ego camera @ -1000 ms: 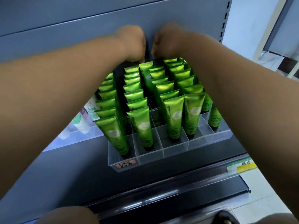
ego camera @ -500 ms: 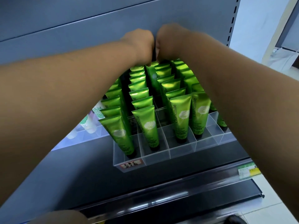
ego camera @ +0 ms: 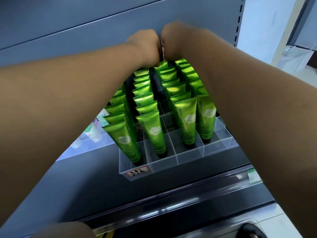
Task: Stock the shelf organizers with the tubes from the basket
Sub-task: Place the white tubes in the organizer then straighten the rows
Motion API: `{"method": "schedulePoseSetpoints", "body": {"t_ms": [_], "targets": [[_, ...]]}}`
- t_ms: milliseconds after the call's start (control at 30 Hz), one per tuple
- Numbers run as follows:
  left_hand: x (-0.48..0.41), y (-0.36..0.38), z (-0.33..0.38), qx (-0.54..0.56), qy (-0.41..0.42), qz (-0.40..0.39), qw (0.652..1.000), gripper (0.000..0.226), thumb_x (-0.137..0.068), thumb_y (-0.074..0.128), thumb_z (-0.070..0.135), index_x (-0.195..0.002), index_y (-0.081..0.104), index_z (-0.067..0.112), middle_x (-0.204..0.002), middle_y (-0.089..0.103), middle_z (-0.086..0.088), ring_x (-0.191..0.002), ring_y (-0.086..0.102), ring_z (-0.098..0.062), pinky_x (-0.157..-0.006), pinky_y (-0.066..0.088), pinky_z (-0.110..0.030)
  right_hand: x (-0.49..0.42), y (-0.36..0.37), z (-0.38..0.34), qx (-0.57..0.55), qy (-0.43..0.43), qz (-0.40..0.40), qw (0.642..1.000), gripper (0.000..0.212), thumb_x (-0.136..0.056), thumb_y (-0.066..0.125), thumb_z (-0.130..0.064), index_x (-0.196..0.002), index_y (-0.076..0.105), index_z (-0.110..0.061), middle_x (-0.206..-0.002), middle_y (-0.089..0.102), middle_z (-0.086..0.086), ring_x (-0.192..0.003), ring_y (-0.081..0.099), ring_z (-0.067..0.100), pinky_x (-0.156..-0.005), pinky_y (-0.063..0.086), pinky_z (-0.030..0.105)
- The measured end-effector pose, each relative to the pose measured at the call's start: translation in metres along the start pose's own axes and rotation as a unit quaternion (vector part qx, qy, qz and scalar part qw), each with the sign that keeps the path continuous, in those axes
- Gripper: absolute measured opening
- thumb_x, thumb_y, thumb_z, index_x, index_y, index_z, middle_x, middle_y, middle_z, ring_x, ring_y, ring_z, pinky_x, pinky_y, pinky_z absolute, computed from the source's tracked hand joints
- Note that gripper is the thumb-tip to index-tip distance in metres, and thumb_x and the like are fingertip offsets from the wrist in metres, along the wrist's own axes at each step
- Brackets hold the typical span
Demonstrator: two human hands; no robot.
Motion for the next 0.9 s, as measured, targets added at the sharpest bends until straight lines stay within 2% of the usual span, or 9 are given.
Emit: {"method": "schedulePoseSetpoints", "body": {"t_ms": [167,300,367,433,467,567,667,733,900], "targets": [[0.0,0.0,0.001,0.004,0.004,-0.003,1.0,0.021,-0.084,0.075,0.018,-0.105,0.078,0.013,-0.101,0.072,-0.012,-0.087,0.06,-0.031,-0.074,0.044,-0.034,-0.003,0.001,0.003,0.008,0.006,-0.005,1.0,0.029,-0.094,0.065,-0.013,-0.121,0.067,-0.003,-0.121,0.066,0.019,-0.107,0.063,0.037,-0.077,0.041,0.033],[-0.001,0.004,0.003,0.001,0.012,-0.008,1.0,0.02,-0.085,0.074,0.018,-0.104,0.077,0.013,-0.094,0.068,-0.01,-0.087,0.061,-0.032,-0.074,0.046,-0.035,-0.006,0.002,0.005,0.031,0.002,-0.002,1.0,0.027,-0.093,0.064,-0.013,-0.118,0.067,-0.002,-0.116,0.066,0.018,-0.088,0.053,0.03,-0.071,0.043,0.032],[-0.001,0.006,0.002,0.0,0.008,-0.006,1.0,0.021,-0.084,0.075,0.019,-0.104,0.077,0.013,-0.091,0.064,-0.008,-0.083,0.057,-0.03,-0.072,0.043,-0.034,-0.009,0.004,0.003,0.049,-0.015,-0.004,0.999,0.021,-0.092,0.063,-0.013,-0.109,0.068,-0.001,-0.096,0.064,0.014,-0.085,0.052,0.032,-0.072,0.047,0.034],[-0.002,0.009,0.0,0.003,0.004,-0.009,1.0,0.023,-0.082,0.077,0.019,-0.105,0.076,0.014,-0.092,0.065,-0.008,-0.084,0.057,-0.03,-0.072,0.043,-0.034,-0.01,0.004,-0.003,0.072,-0.035,0.001,0.997,0.012,-0.09,0.061,-0.013,-0.095,0.067,-0.004,-0.075,0.05,0.009,-0.081,0.052,0.036,-0.081,0.052,0.04],[-0.002,0.009,-0.001,0.008,0.002,-0.009,1.0,0.023,-0.082,0.077,0.019,-0.105,0.077,0.014,-0.092,0.066,-0.008,-0.084,0.057,-0.03,-0.072,0.043,-0.034,-0.012,0.004,-0.003,0.075,-0.035,0.003,0.997,0.008,-0.089,0.061,-0.013,-0.088,0.064,-0.006,-0.071,0.046,0.007,-0.081,0.052,0.036,-0.083,0.052,0.042],[-0.003,0.011,0.0,0.023,-0.005,-0.009,1.0,0.024,-0.081,0.076,0.018,-0.105,0.077,0.014,-0.093,0.068,-0.008,-0.085,0.06,-0.031,-0.072,0.045,-0.035,-0.012,0.003,-0.004,0.092,-0.037,-0.005,0.995,0.014,-0.086,0.062,-0.014,-0.075,0.055,-0.01,-0.071,0.046,0.008,-0.08,0.053,0.036,-0.081,0.052,0.042],[-0.004,0.012,0.001,0.024,-0.001,-0.01,1.0,0.022,-0.082,0.074,0.019,-0.103,0.078,0.013,-0.096,0.07,-0.01,-0.087,0.062,-0.032,-0.073,0.044,-0.034,-0.012,0.003,-0.003,0.09,-0.031,-0.013,0.995,0.007,-0.085,0.062,-0.018,-0.086,0.061,-0.011,-0.071,0.047,0.007,-0.08,0.054,0.036,-0.084,0.054,0.043],[-0.004,0.013,0.001,0.019,0.002,-0.009,1.0,0.02,-0.083,0.072,0.019,-0.101,0.077,0.012,-0.096,0.071,-0.01,-0.089,0.064,-0.033,-0.073,0.045,-0.034,-0.011,0.004,-0.003,0.088,-0.028,-0.021,0.996,0.007,-0.085,0.062,-0.017,-0.084,0.059,-0.011,-0.072,0.047,0.008,-0.08,0.053,0.036,-0.083,0.052,0.041],[-0.005,0.012,-0.001,0.016,0.002,0.004,1.0,0.016,-0.086,0.068,0.022,-0.096,0.074,0.011,-0.088,0.064,-0.011,-0.083,0.057,-0.033,-0.071,0.04,-0.032,-0.006,0.004,-0.001,0.084,-0.02,-0.018,0.996,0.024,-0.087,0.059,-0.013,-0.067,0.045,-0.012,-0.072,0.045,0.008,-0.08,0.051,0.036,-0.077,0.046,0.037]]}}
Point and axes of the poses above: each hand's wrist, its own x-axis away from the middle knuckle, its own y-axis out of the palm, z = x × y, the point moved 9 cm from there along -x, towards the middle knuckle
